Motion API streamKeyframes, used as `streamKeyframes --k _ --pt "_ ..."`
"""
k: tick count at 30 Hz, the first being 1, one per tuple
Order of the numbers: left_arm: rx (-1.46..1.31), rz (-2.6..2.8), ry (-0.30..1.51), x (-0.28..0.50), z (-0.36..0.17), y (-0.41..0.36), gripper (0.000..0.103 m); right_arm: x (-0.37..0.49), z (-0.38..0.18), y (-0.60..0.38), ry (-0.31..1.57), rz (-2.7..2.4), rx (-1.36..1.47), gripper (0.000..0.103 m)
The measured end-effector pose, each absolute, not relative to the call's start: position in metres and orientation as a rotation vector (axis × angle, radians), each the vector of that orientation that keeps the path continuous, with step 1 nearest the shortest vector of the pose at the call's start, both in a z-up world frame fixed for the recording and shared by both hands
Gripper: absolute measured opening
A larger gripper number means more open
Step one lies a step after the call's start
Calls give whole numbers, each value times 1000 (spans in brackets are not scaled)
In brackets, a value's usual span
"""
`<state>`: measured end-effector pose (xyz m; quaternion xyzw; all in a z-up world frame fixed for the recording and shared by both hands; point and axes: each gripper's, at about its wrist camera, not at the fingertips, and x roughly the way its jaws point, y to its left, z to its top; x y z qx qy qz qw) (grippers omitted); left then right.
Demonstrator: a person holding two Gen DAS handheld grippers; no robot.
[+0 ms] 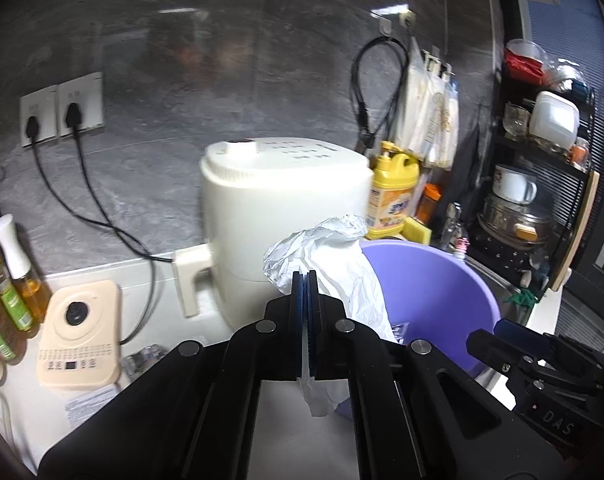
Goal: Collect trash
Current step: 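Carry the white bag and white piece over the lavender bucket with both tools, then open both tools to release the white bag and piece into the bucket, then move both tools back toward the red scrap and brown paper on the counter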
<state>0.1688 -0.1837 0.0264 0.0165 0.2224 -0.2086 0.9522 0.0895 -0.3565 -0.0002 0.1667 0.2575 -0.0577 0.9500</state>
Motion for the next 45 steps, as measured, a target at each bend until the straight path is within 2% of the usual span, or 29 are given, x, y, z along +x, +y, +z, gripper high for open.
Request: streamKeyframes --k 7,9,10,11,16,18,20,26,32,45 --pt "57 -501 459 172 25 -222 3 74 -6 -389 523 -203 382 43" --pt "45 -522 477 175 23 -229 14 71 -7 -394 522 -216 388 43" --pt "35 -533 493 177 21 -231 38 70 -7 -396 522 -221 390 43" --pt "23 -541 495 178 19 -232 51 68 -8 -397 523 -225 391 43" --pt "39 -526 499 176 12 -232 58 65 -11 -401 528 -231 399 43" --pt "41 -509 495 174 12 -227 65 66 -11 -400 527 -224 399 43" --pt "47 -480 475 171 14 -220 79 68 -10 -395 526 -210 393 43" --pt "59 -400 450 165 17 -195 96 75 -10 -375 533 -148 374 44" --pt "37 -283 449 162 19 -153 97 83 -10 -348 542 -78 343 53" --pt "4 -106 463 142 14 -77 97 90 -5 -285 552 75 282 53"
